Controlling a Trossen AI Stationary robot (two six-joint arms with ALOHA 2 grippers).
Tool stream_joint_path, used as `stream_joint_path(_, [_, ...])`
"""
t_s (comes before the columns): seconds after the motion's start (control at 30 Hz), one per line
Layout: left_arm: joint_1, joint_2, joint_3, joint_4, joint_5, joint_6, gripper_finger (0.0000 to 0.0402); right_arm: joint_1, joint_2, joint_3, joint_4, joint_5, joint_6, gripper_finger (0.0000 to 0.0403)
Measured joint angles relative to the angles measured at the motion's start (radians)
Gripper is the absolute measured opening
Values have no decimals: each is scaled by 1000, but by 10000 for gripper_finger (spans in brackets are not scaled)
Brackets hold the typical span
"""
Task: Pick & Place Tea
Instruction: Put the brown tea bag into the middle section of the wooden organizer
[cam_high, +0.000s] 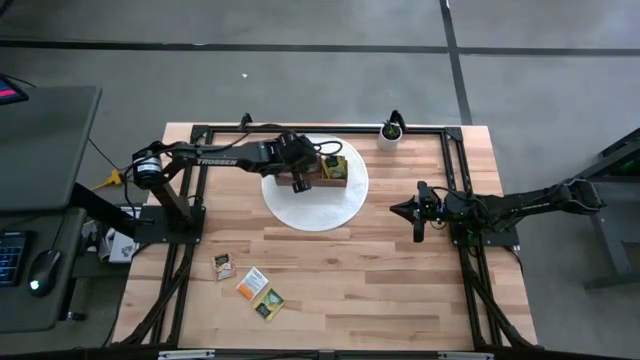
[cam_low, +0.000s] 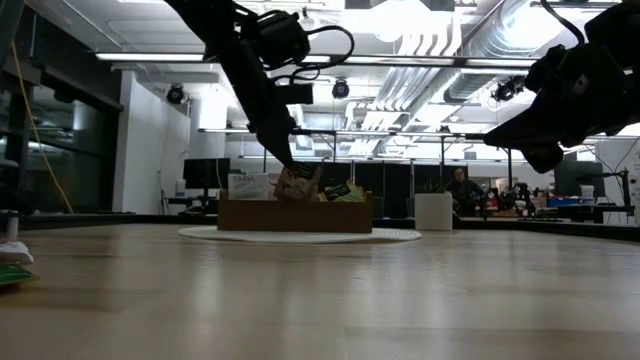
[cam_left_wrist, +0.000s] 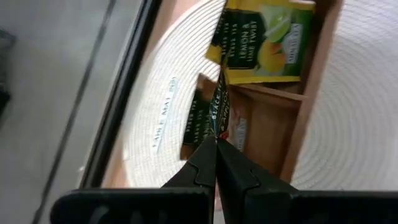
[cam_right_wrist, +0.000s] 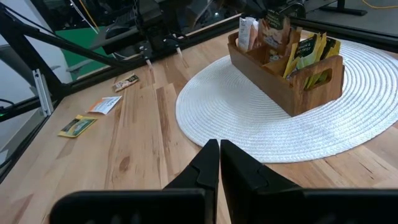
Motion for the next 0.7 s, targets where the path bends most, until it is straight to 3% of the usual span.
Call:
stream_joint_path(0.2, [-1, 0, 0, 19, 94, -20, 0, 0, 0, 0, 0, 0, 0, 12])
stream_joint_path(0.47, [5, 0, -3, 23, 114, -38, 0, 0, 0, 0, 0, 0, 0, 12])
stream_joint_path(0.7, [11, 0, -89, 140, 187, -90, 0, 0, 0, 0, 0, 0, 0, 12])
